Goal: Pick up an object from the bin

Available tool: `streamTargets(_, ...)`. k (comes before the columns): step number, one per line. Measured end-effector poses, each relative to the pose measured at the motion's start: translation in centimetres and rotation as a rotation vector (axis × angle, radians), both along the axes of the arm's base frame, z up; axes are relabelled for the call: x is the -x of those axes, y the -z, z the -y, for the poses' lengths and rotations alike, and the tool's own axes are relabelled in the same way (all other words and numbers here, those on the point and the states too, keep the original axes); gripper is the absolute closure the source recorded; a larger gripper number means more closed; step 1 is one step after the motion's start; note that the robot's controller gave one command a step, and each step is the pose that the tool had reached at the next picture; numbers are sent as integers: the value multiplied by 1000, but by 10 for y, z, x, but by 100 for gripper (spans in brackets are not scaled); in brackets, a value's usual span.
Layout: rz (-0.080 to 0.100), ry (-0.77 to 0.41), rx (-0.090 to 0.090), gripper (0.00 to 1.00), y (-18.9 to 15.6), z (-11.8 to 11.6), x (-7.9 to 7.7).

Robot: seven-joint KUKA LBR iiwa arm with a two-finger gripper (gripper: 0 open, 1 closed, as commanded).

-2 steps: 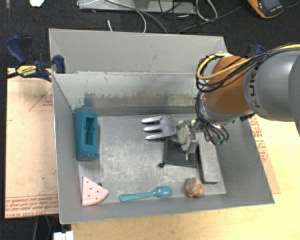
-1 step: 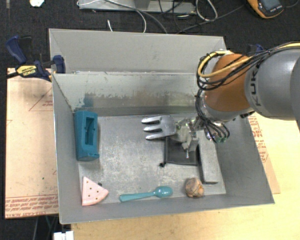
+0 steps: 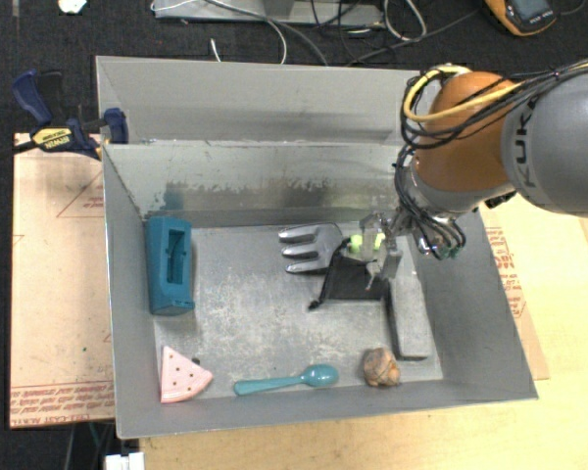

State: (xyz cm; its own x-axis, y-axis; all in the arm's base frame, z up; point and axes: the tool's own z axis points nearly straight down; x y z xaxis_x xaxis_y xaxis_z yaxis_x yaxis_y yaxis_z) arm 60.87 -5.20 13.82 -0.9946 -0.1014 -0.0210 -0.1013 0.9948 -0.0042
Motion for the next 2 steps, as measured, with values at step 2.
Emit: streamTargets(2, -5, -48, 0, 100, -119, 11, 3)
